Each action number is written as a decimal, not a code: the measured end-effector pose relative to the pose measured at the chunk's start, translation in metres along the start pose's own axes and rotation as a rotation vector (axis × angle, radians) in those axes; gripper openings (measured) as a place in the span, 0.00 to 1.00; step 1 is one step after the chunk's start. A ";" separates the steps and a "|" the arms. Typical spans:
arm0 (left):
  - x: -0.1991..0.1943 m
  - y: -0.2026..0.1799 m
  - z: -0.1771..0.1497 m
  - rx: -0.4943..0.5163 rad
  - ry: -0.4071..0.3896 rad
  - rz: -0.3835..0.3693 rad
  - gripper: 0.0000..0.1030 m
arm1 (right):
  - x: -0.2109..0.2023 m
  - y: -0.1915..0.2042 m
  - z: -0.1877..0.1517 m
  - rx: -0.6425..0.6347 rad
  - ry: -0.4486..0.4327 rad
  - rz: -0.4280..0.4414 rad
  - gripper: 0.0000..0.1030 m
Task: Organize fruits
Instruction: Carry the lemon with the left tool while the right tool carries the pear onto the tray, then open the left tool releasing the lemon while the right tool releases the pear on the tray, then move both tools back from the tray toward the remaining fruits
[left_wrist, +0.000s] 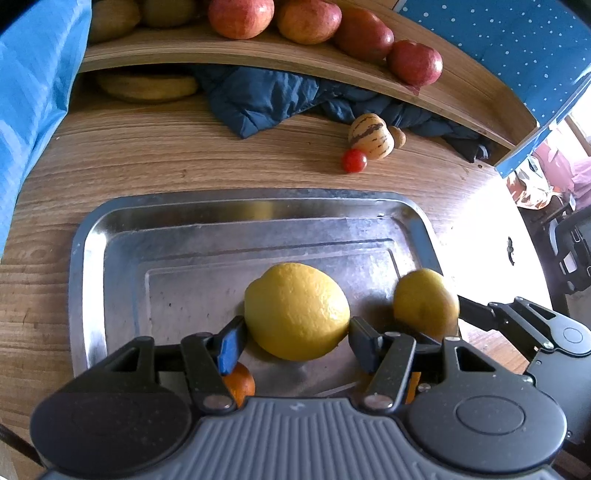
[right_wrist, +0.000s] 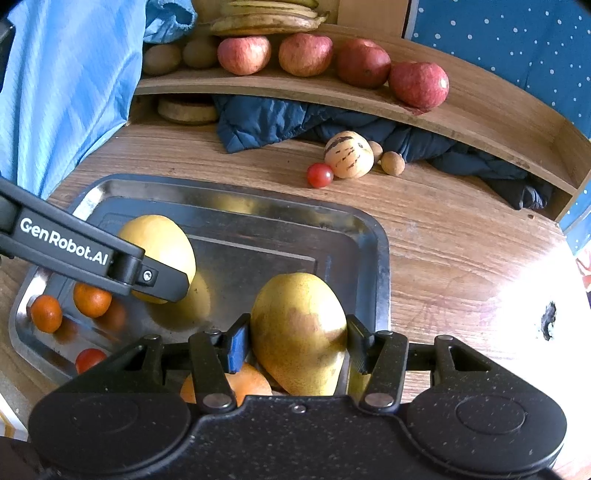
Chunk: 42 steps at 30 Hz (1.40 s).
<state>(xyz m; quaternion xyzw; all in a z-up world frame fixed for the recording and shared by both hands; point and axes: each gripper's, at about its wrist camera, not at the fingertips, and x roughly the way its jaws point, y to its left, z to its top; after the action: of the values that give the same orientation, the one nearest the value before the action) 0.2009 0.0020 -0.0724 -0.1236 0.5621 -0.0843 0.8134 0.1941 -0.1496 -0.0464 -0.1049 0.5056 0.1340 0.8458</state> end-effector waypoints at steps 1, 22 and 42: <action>-0.001 0.000 -0.001 -0.002 -0.001 0.003 0.63 | -0.002 0.000 -0.001 -0.001 -0.004 0.003 0.53; -0.051 -0.006 -0.026 -0.008 -0.105 0.041 0.79 | -0.049 0.003 -0.011 -0.007 -0.096 0.013 0.69; -0.088 0.020 -0.076 -0.031 -0.068 0.181 0.99 | -0.093 0.018 -0.041 0.002 -0.116 0.072 0.98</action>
<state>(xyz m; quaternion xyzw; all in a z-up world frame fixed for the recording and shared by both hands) 0.0987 0.0375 -0.0255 -0.0875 0.5444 0.0025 0.8343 0.1127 -0.1563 0.0157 -0.0779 0.4592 0.1695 0.8685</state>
